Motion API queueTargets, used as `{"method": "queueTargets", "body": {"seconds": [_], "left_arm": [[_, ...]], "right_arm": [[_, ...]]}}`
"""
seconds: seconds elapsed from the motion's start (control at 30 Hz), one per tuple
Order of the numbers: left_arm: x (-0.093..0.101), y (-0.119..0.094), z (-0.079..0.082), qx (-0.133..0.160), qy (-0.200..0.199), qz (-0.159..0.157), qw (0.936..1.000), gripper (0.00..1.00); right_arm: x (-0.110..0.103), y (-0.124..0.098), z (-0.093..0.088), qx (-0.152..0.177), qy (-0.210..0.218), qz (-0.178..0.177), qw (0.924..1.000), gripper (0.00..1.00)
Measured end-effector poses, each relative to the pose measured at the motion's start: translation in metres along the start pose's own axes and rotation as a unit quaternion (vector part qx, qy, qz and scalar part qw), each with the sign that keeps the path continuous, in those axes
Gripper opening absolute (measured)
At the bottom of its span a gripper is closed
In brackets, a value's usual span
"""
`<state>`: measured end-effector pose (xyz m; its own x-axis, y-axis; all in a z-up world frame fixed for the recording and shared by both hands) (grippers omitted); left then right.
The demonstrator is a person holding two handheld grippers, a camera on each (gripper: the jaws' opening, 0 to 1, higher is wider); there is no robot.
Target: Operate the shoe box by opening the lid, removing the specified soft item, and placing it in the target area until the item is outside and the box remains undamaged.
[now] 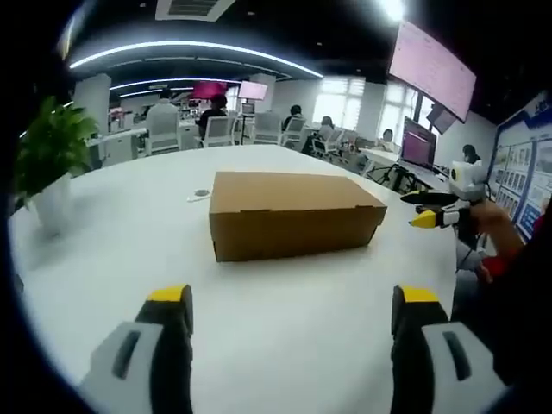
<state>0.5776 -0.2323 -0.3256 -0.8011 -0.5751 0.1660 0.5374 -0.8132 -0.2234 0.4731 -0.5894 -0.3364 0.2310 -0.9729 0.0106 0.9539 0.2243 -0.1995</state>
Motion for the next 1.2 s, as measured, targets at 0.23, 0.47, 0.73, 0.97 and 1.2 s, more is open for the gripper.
{"method": "queueTargets", "body": {"seconds": [0.23,0.47,0.73,0.97,1.2], "left_arm": [[-0.004,0.002,-0.002,0.006,0.011,0.022,0.9997,0.99],[0.004,0.005,0.004,0.044,0.012,0.016,0.9988,0.99],[0.001,0.002,0.008,0.065,0.009,0.023,0.9975,0.99],[0.008,0.005,0.007,0.071,-0.006,0.016,0.9973,0.99],[0.004,0.002,0.002,0.072,-0.044,0.021,0.9962,0.99]], "right_arm": [[0.001,0.005,0.002,0.015,0.005,0.013,0.9998,0.86],[-0.002,0.004,0.007,0.016,0.005,0.022,0.9996,0.87],[-0.004,-0.005,0.007,0.033,0.008,0.017,0.9993,0.87],[-0.008,-0.008,0.006,0.031,0.012,0.016,0.9993,0.87],[-0.011,-0.012,0.005,0.033,0.01,0.015,0.9993,0.86]]}}
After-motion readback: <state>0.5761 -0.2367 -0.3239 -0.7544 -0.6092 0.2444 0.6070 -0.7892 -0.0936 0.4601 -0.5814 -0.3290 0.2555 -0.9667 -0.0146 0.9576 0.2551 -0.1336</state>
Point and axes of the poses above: the point that each gripper's makers call its tool centre point, and the gripper's own axes: y roughly forward along the fingers, x roughly to its right, z roughly out of its top, the point moved 8 cm from there along -y, roughly backward along the fingers, and after that the axes turned 15 degrees about x, right-handed, at the moved point
